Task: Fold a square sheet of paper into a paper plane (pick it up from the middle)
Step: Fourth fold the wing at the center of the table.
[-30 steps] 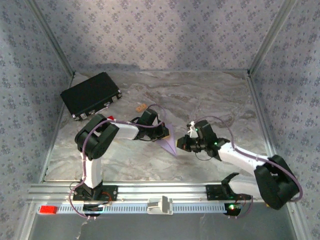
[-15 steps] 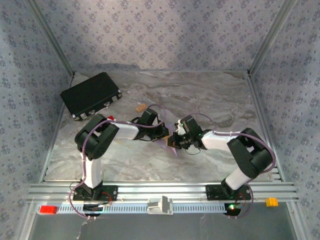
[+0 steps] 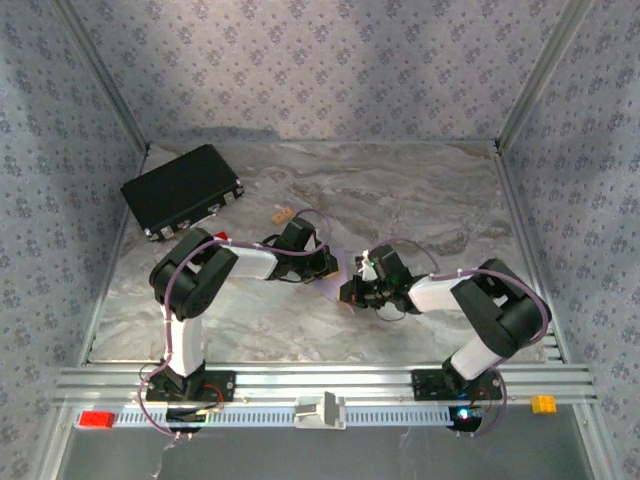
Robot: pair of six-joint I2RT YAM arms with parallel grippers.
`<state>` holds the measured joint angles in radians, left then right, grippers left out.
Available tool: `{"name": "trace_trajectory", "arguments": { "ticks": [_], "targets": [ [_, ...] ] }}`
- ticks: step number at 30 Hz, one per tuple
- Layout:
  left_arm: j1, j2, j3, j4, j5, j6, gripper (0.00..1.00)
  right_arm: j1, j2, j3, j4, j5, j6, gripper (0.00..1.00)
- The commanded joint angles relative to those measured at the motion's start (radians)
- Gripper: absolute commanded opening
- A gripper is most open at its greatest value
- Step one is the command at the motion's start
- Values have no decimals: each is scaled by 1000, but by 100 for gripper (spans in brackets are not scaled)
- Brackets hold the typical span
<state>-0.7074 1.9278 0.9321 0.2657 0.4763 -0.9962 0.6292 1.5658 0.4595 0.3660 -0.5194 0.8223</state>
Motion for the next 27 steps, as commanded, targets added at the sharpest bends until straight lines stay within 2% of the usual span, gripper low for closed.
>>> {"name": "trace_trajectory", "arguments": {
  "ticks": [1,15,23,27],
  "targets": [
    [18,0,-26,-51,-51,7,1,13,-30,-54,-88,-1,11,1],
    [22,2,-37,-40,-51,-5,1,32,-237,-190,-239,39,-12,2],
    [15,-10,-38,-33,-48,1,2,21,-422,-33,-401,48,-43,2],
    [13,-13,-39,-32,-49,3,1,-4,-380,47,-375,32,-66,2]
  ]
}}
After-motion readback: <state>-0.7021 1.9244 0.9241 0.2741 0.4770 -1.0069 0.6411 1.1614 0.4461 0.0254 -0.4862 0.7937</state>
